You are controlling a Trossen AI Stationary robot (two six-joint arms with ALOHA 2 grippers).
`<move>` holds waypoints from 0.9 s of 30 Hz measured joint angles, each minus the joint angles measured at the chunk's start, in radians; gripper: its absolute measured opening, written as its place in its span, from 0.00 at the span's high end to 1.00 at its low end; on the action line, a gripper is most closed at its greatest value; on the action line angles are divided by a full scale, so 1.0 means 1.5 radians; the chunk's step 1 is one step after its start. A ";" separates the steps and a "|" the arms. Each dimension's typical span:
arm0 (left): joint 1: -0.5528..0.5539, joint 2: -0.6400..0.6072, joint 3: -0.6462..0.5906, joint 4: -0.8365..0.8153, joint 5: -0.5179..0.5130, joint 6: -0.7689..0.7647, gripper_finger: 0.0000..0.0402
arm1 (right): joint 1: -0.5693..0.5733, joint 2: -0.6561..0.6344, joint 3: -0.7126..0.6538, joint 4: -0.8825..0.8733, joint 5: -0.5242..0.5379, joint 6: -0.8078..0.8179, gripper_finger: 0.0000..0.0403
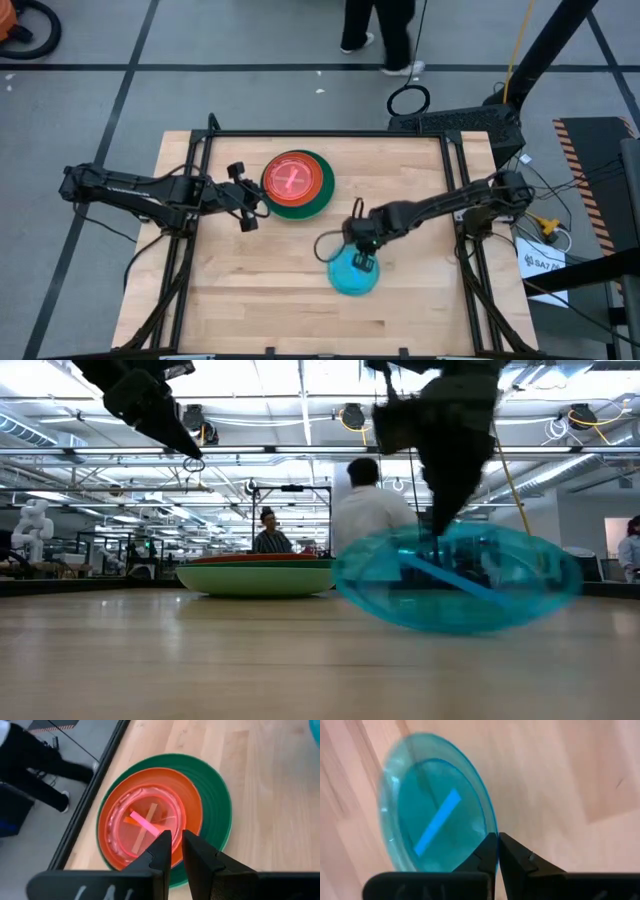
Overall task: Stack plastic plates
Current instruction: Stack the blue plate on top of the pink plate
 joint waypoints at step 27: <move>-0.053 -0.216 0.001 -0.086 -0.152 -0.094 0.87 | -0.346 0.022 0.197 0.342 -0.037 -0.073 0.99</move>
